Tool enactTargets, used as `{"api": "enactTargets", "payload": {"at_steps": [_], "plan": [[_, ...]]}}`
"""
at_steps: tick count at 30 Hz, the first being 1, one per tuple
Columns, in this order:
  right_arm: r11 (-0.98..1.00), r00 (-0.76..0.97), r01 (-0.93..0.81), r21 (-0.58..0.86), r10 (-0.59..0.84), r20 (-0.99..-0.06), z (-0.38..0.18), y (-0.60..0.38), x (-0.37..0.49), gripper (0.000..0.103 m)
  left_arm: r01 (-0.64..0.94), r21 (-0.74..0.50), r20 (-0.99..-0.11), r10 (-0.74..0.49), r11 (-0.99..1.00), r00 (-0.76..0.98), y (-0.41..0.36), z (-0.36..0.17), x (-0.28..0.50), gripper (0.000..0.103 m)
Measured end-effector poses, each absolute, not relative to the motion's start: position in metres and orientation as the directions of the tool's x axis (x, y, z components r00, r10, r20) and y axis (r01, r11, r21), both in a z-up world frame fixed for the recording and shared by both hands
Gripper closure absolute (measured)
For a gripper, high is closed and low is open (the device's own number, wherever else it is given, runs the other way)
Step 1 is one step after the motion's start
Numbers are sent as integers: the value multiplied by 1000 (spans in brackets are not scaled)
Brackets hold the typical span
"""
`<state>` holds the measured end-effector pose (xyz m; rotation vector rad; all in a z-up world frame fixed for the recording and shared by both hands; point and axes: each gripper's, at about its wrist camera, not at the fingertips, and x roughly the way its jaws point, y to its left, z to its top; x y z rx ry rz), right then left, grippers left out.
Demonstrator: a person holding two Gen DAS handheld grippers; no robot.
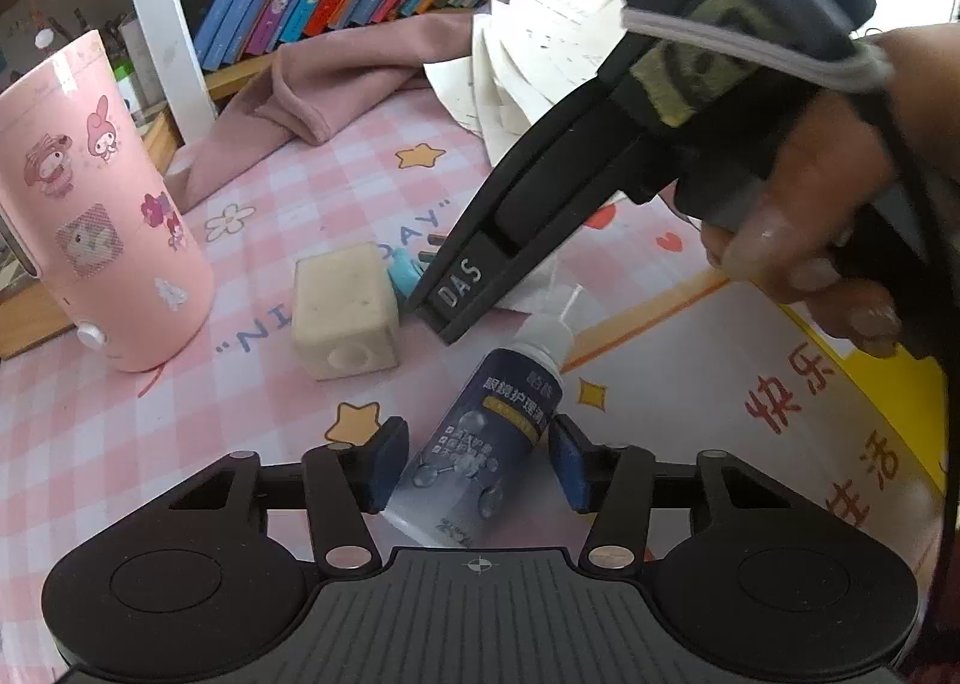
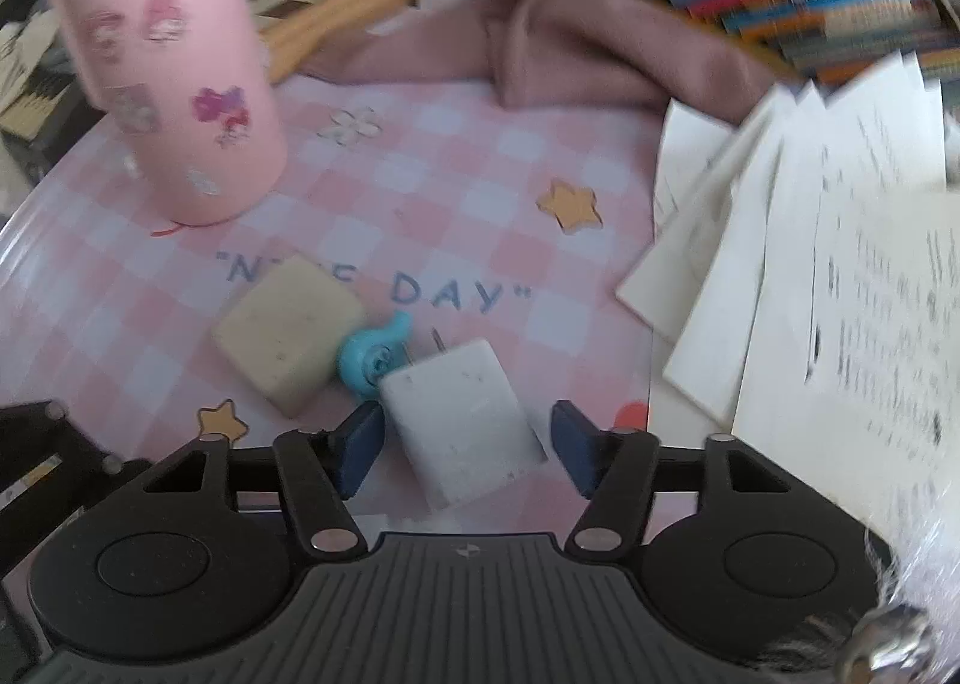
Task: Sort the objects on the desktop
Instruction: 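Grasp the spray bottle with the left tool while the right tool grasps the power bank, then carry the spray bottle and power bank over the yellow box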
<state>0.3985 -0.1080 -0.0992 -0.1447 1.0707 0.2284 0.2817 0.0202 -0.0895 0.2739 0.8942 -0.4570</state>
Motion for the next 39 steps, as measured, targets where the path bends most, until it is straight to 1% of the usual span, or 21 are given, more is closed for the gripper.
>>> {"api": "enactTargets", "payload": {"at_steps": [1,2,3,5,13,19,26,28,31,36,39], "plan": [[971,457,-237,18,128,-880,-100,-111,398,53,496,28,-800,-278,868,532,21,-89,281,61],[975,463,-218,37,137,-876,-99,-114,397,55,496,10,-800,-291,868,525,22,-88,279,66],[978,469,-202,52,143,-872,-98,-116,395,60,494,-8,-798,-303,869,520,23,-87,278,69],[983,492,-167,82,155,-857,-93,-122,391,61,496,-27,-791,-322,868,520,23,-84,272,72],[986,576,-109,127,166,-800,-60,-133,364,62,501,-31,-757,-348,865,554,26,-64,243,72],[983,629,-83,161,177,-757,-38,-139,330,62,460,-49,-743,-340,886,576,46,-53,223,72],[980,678,-56,191,178,-714,-16,-142,302,62,352,-165,-737,-352,921,577,79,-50,208,72],[980,685,-60,192,180,-706,-11,-142,289,62,324,-193,-723,-358,926,592,88,-45,201,72],[977,699,-68,203,192,-689,-3,-142,266,62,301,-199,-704,-350,933,618,95,-35,190,72],[977,744,-70,200,184,-643,12,-144,220,62,312,-216,-648,-375,925,663,100,-11,171,72],[984,764,-70,166,159,-626,19,-146,192,62,318,-230,-620,-390,920,680,102,2,158,72]]}}
